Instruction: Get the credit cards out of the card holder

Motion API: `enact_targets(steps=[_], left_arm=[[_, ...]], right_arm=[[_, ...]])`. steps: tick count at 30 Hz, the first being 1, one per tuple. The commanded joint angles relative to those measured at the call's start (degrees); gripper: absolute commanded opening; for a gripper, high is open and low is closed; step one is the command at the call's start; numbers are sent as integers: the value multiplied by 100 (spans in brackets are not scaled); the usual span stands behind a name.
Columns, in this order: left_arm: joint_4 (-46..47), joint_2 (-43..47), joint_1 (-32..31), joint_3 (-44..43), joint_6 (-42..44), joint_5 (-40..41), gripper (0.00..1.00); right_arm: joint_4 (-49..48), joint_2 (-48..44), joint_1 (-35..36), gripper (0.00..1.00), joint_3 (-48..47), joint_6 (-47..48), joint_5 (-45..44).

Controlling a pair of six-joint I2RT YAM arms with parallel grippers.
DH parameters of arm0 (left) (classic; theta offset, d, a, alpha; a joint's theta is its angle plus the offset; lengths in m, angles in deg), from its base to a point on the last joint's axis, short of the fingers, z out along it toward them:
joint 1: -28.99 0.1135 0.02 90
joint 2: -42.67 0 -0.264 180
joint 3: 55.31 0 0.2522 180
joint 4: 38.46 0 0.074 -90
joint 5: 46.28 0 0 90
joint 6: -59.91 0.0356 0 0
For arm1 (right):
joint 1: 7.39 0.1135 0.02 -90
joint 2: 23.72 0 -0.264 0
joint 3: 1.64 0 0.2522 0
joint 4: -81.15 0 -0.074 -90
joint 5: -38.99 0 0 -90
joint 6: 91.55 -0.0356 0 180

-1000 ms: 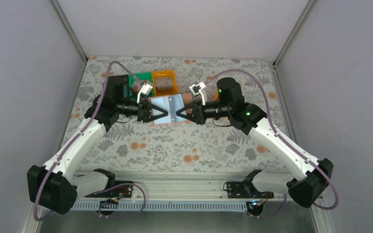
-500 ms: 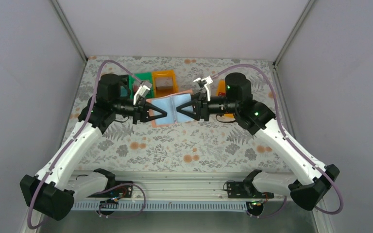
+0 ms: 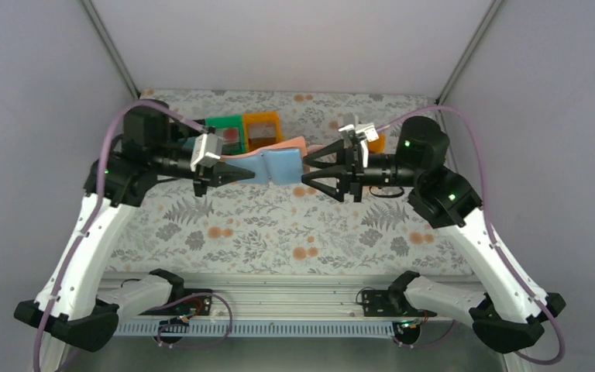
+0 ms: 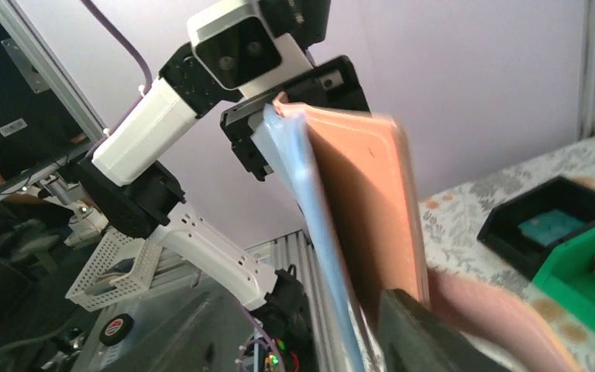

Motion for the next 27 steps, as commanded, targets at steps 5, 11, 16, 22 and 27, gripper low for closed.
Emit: enact_targets(steps=[5, 11, 16, 22, 27], left_arm=[[-1302, -25, -19, -1410, 2548, 387, 2], [899, 248, -19, -612, -593, 438, 2], [1263, 136, -18, -539, -2019, 928, 2], [1373, 233, -14, -238, -2381, 915, 2], [1622, 240, -19, 95, -2727, 722, 2]], right_arm=[[223, -739, -29, 80, -793, 573, -563], [192, -465, -22, 99, -777, 131, -546], [45, -291, -23, 99, -711, -122, -346], [-38, -277, -22, 99, -578, -179, -403], [-10, -161, -22, 99, -513, -227, -898]])
